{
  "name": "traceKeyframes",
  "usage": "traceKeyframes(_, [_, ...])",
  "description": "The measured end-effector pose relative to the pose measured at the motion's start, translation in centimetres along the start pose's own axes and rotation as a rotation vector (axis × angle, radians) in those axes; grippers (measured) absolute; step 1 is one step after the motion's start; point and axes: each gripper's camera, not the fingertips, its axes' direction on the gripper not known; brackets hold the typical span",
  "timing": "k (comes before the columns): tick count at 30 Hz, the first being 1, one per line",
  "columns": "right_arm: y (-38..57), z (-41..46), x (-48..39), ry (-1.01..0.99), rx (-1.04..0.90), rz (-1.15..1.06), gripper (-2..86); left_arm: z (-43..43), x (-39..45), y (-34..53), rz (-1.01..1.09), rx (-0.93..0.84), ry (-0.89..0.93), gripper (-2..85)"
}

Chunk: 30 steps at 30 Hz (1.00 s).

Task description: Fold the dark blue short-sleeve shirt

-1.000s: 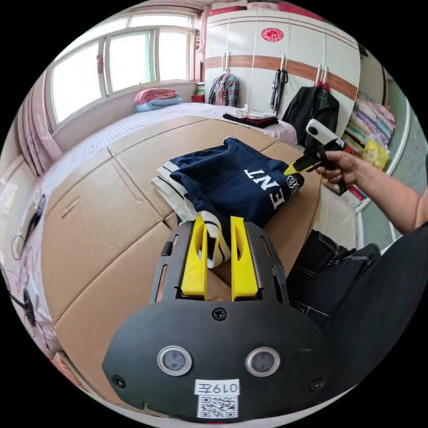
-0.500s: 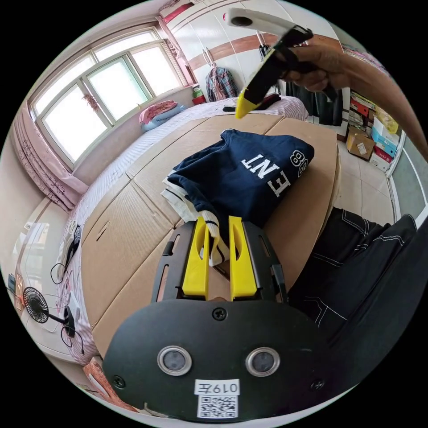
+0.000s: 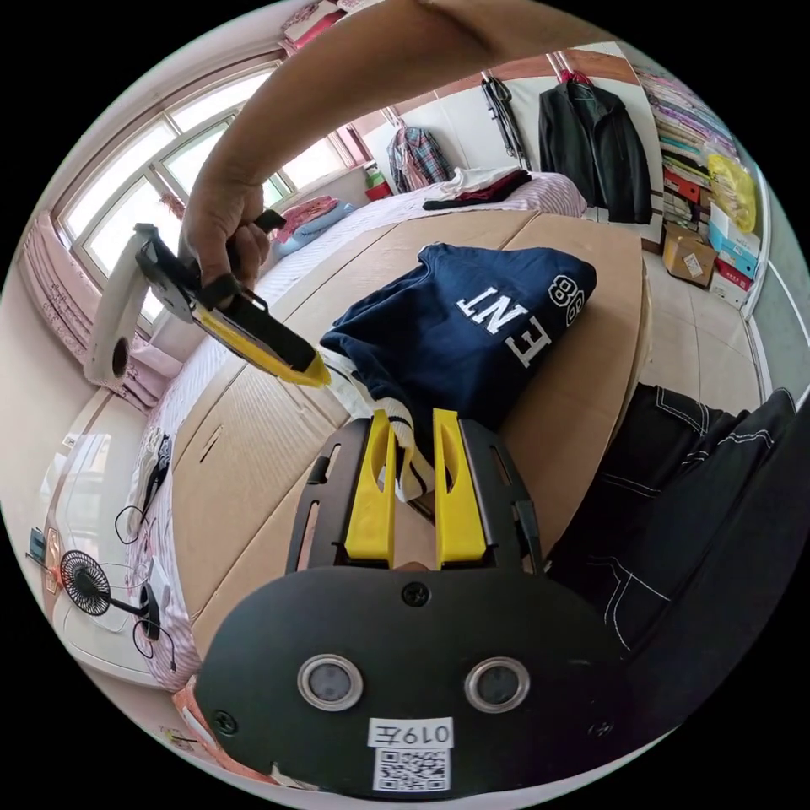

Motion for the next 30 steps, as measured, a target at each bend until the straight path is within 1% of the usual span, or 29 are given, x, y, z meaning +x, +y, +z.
traceKeyframes(4, [-5.6,-1.2,3.0,-0.049,-0.150,-0.074,6.5,0.1,-1.1,0.1,-0.008,0.015,0.003,7.0])
traceKeyframes(7, [-8.5,-1.9,4.7,-0.129,-0.208,-0.105,5.3,0.0,-2.1,0.1,-0.009,0.023,0.003,6.8])
traceKeyframes(9, [-9.9,-2.3,5.4,-0.126,-0.236,-0.112,4.9,0.0,-2.8,0.1,-0.015,0.028,0.005,6.7])
traceKeyframes(13, [-11.7,-4.5,5.7,-0.089,-0.218,-0.137,0.4,0.0,-4.5,0.0,-0.026,0.037,0.004,7.2])
traceKeyframes(15, [-11.7,-5.8,5.5,-0.074,-0.186,-0.142,-0.5,-0.1,-5.5,0.0,-0.044,0.040,0.003,7.9])
traceKeyframes(21, [-10.7,-9.2,4.1,-0.021,-0.076,-0.143,-1.0,-0.3,-10.4,0.4,-0.164,0.048,-0.016,14.5])
traceKeyframes(24, [-10.3,-10.1,3.3,0.007,-0.048,-0.139,-1.0,0.1,-13.6,0.5,-0.178,0.046,0.061,16.9])
traceKeyframes(27, [-9.8,-10.6,2.5,0.050,-0.029,-0.139,-1.0,0.8,-17.7,0.7,-0.158,0.078,0.250,18.1])
traceKeyframes(29, [-9.3,-10.7,2.0,0.073,-0.012,-0.145,-1.0,1.2,-21.1,0.9,-0.119,0.160,0.444,18.9])
traceKeyframes(30, [-9.2,-10.7,1.9,0.075,-0.009,-0.148,-1.0,1.4,-21.9,0.9,-0.110,0.189,0.497,19.2])
